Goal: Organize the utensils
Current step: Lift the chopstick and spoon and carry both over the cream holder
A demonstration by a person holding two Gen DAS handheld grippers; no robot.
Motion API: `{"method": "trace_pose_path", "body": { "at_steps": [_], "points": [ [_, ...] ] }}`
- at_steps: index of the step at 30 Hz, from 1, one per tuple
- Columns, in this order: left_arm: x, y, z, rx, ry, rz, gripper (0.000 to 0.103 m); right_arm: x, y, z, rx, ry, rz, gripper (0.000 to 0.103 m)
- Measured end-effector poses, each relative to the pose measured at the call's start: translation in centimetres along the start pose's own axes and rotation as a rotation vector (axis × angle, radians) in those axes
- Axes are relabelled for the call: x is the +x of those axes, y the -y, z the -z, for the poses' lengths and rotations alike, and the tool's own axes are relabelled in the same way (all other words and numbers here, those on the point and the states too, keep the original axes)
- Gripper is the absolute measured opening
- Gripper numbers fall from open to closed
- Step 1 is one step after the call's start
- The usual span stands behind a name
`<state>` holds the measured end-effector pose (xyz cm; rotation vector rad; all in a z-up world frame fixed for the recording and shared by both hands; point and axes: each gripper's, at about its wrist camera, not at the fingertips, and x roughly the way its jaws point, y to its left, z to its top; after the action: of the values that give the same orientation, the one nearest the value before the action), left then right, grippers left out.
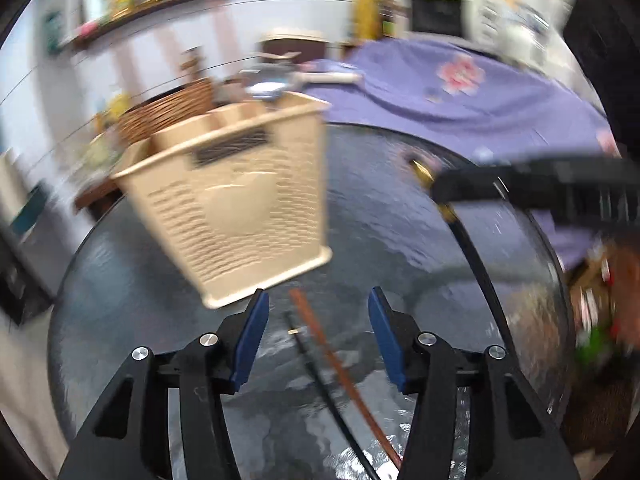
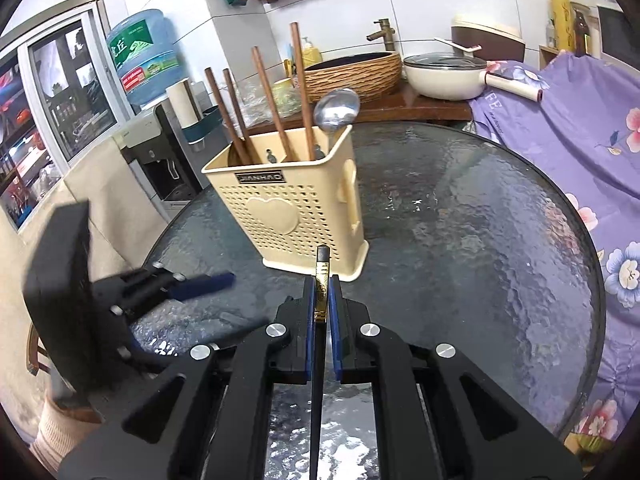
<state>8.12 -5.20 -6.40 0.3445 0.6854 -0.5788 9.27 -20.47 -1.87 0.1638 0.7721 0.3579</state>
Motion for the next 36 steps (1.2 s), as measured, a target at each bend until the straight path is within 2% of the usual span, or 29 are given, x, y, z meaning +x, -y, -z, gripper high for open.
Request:
{"method": "trace_pose_path", "body": {
  "at_steps": [1, 5, 9, 13, 22, 28, 36],
  "points": [
    [0.5, 0.4, 0.2, 0.044, -0.004, 0.019, 0.056, 0.0, 0.1, 0.0, 0.0, -0.001, 0.001, 0.008],
    [2.7, 1.7, 0.6, 0.177, -0.063, 0.082, 0.057, 0.0, 0.7, -0.1, 0.003, -0.001, 0.01, 0.008],
    [4.0, 2.0, 0.2, 0.229, -0.098, 0.185, 0.058, 0.2, 1.4, 0.1, 0.019, -0.006, 0.012, 0.008],
    [5.7, 2.7, 0.2, 0.296, -0.15, 0.229, 0.059, 0.1, 1.9, 0.3, 0.032, -0.006, 0.021, 0.008],
    [8.2, 2.8, 0.0, 0.318, -0.225, 0.269, 0.056, -0.3, 2.8, 0.4, 0.053, -0.001, 0.034, 0.008],
    [8.4, 2.5, -0.7, 0.298, -0.25, 0.339, 0.036, -0.4, 3.2, 0.5, 0.066, 0.001, 0.035, 0.008],
    [8.7, 2.5, -0.8, 0.282, -0.246, 0.32, 0.036, -0.3, 3.2, 0.4, 0.062, -0.003, 0.033, 0.008]
  ]
}}
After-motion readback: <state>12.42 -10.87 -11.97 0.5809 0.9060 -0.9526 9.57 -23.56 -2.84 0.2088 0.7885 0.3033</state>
